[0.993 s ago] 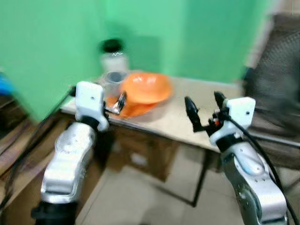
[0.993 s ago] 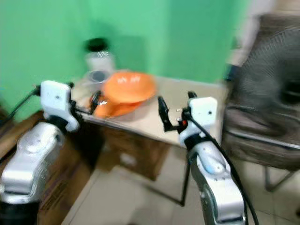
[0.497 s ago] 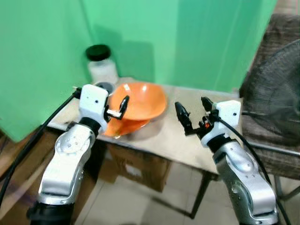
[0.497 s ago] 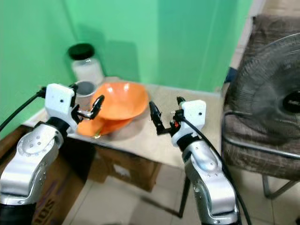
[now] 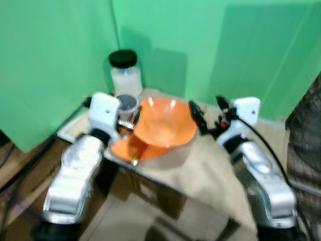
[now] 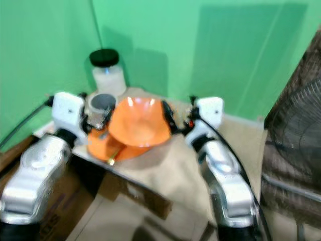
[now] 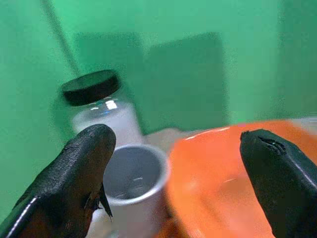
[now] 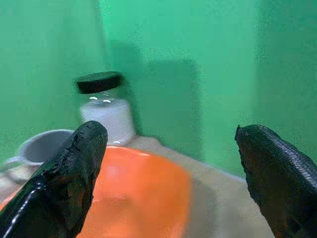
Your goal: Setting the table
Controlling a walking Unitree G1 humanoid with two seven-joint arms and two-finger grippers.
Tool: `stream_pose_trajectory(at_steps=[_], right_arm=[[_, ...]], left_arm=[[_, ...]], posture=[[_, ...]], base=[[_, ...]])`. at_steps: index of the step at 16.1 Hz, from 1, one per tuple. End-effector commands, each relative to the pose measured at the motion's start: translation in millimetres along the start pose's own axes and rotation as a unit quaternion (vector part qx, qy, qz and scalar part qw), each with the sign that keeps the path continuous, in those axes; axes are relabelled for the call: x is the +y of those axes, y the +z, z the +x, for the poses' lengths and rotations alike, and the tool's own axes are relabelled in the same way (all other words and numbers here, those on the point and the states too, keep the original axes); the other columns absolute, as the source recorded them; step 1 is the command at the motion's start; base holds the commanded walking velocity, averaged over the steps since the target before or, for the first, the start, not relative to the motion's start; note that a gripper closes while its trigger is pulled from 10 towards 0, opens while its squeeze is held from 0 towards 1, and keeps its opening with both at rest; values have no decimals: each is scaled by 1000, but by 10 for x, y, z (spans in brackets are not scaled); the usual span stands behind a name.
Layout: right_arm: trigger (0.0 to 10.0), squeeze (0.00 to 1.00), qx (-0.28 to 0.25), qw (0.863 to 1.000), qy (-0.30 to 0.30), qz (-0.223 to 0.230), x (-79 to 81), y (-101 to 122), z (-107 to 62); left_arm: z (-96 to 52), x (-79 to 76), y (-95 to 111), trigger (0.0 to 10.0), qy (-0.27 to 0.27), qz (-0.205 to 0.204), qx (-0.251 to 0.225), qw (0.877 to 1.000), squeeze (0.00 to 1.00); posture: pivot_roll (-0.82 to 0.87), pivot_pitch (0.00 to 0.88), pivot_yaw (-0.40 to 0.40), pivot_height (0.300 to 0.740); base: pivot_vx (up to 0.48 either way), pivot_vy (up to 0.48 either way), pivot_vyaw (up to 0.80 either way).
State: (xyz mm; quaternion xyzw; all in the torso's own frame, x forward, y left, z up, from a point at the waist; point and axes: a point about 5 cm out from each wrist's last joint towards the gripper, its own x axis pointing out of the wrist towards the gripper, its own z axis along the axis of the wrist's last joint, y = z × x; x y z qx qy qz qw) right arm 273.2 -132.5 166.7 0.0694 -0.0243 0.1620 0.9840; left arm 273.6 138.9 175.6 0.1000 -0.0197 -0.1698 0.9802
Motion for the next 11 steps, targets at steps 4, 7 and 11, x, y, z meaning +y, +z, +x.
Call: stream_pose_trajectory(at_steps=[4,7,11], right_arm=[[10000,0,72,993,43,82,66,-12,104],[10000,0,165,981,57,88,34,-128,131],[10000,0,200,974,-5,110,-150,-112,223]], left_arm=[[-81,122,21,10000,-16,32,1,999,0],[-146,147,29,10000,-70,53,9,996,0],[-279,200,-7,10000,-149,80,42,985,0]], posture=[[128,0,15,740],[129,0,12,740],[132,0,5,740]], base=[[0,0,0],[0,0,0],[0,0,0]])
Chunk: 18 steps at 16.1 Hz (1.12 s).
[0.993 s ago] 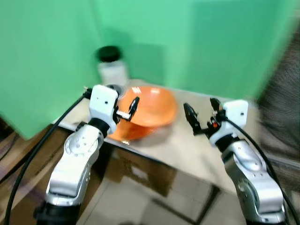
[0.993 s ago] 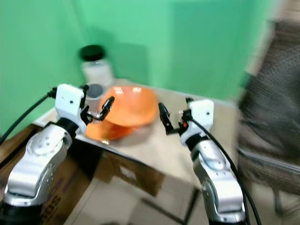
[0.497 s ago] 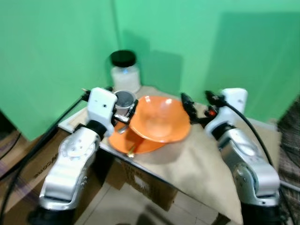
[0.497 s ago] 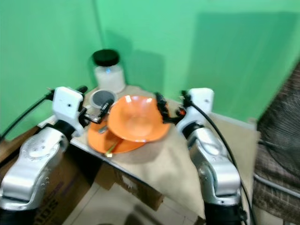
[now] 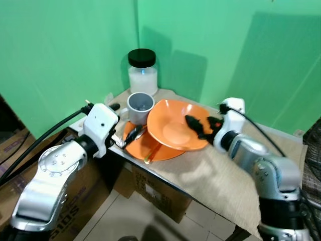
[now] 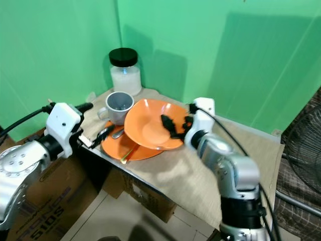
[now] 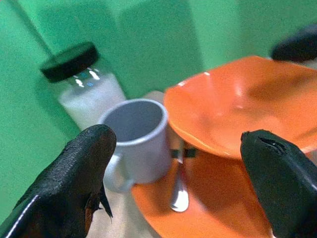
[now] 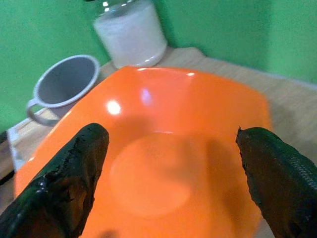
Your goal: Setting the table
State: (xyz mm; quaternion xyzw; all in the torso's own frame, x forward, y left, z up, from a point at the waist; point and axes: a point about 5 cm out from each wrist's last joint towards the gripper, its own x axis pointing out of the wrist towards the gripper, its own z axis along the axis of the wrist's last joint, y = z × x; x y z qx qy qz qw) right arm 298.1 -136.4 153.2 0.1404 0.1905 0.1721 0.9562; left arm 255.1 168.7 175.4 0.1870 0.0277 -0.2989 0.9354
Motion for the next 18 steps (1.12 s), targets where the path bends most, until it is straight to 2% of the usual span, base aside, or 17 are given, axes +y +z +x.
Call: stream_pose_trajectory(at_steps=[1,2,4,6,8,9,10,11,12,18], right_arm=[[10000,0,-3,1000,-10,6,-50,84,-18],[10000,0,-2,1000,-21,10,-97,149,-53],[10000,0,39,998,-48,27,-194,157,-94],[10000,0,65,995,-55,48,-225,94,-104],[10000,0,96,990,-60,87,-254,-2,-100],[8000,0,118,984,-43,127,-229,-67,-92],[3725,0,132,977,-28,162,-194,-119,-83],[1216,0,138,973,-18,183,-177,-148,-72],[0,0,139,969,-11,206,-166,-171,-57],[0,0,154,953,-11,261,-155,-236,-19]], left_arm=[[-23,-30,31,10000,-24,-1,-3,1000,0],[-31,-66,25,10000,-39,-3,-1,999,0],[-10,-118,20,10000,-58,-5,-1,998,0],[3,-153,19,10000,-71,-10,-2,997,0],[-12,-194,4,10000,-91,-15,3,996,0],[-31,-227,-11,10000,-108,-18,10,994,0],[-49,-248,-22,10000,-117,-21,13,993,0],[-60,-262,-27,10000,-125,-23,17,992,0],[-72,-281,-29,10000,-132,-25,18,991,0],[-105,-307,-58,10000,-142,-28,29,989,0]], posture=[[131,0,4,740],[127,0,7,740],[116,0,8,740],[114,0,6,740],[109,0,6,740],[109,0,3,740],[110,0,3,740],[112,0,-2,740],[114,0,-4,740],[115,0,-13,740]], base=[[0,0,0],[0,0,0],[0,0,0],[0,0,0],[0,0,0],[0,0,0],[0,0,0],[0,0,0],[0,0,0],[0,0,0]])
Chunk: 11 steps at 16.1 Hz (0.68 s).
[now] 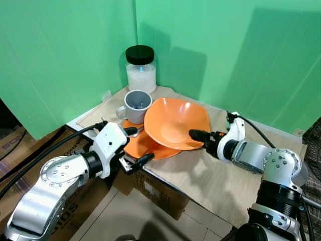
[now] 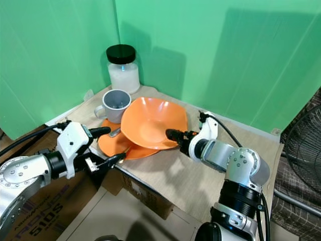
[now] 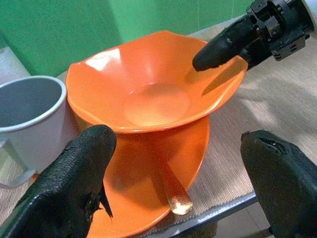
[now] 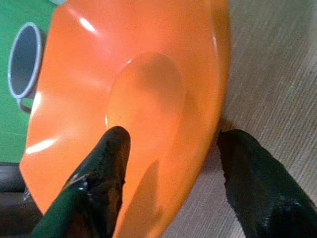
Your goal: Setting the table
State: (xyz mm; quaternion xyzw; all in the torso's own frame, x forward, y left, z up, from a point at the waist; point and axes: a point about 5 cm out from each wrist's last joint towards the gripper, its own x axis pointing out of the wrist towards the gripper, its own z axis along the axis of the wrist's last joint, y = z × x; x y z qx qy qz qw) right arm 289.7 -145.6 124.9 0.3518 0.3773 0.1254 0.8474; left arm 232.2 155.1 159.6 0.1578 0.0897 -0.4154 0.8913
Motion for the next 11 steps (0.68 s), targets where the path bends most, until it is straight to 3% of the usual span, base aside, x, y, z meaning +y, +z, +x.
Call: stream_pose_trajectory(at_steps=[1,11], right_arm=[[0,0,-2,1000,2,5,11,26,-9],[0,0,5,998,33,46,71,53,7]], left_arm=[[-12,-29,24,10000,-7,6,1,1000,0],[10,-16,25,10000,-5,7,0,1000,0]], posture=[[115,0,-13,740],[114,0,-17,740]], base=[[0,0,0],[0,0,0]])
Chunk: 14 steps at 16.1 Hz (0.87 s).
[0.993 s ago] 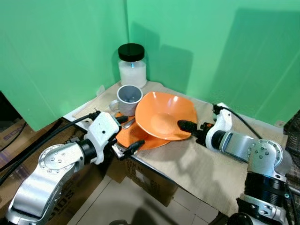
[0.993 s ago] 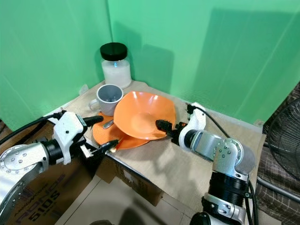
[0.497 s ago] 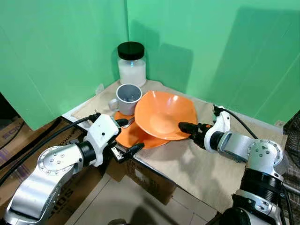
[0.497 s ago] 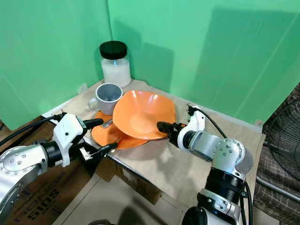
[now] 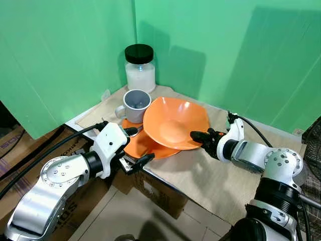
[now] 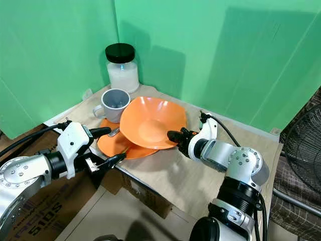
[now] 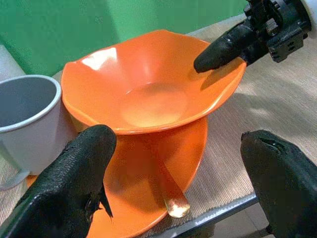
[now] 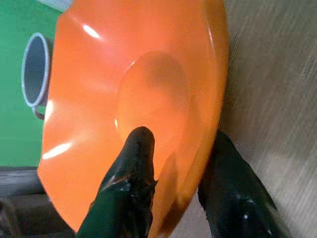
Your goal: Setting the table
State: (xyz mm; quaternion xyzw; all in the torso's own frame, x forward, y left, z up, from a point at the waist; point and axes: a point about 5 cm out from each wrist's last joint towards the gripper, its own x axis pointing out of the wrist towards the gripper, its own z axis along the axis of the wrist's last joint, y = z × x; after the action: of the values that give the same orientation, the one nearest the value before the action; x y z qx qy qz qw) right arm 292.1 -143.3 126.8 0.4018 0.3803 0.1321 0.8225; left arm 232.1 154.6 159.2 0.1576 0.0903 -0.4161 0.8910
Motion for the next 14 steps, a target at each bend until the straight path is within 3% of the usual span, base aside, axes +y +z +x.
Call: stream_pose_trajectory(at_steps=[1,10,14], right_arm=[[0,0,-2,1000,10,3,51,31,-4],[0,0,-11,1000,10,10,55,86,-7],[0,0,-90,996,4,3,93,279,-208]], left_arm=[[9,-10,27,10000,-4,8,0,1000,0],[37,-3,31,10000,0,13,-3,1000,0],[54,31,75,10000,-2,16,-16,1000,0]], posture=[[114,0,-18,740],[115,0,-25,740],[79,0,5,740]], base=[[0,0,0],[0,0,0],[0,0,0]])
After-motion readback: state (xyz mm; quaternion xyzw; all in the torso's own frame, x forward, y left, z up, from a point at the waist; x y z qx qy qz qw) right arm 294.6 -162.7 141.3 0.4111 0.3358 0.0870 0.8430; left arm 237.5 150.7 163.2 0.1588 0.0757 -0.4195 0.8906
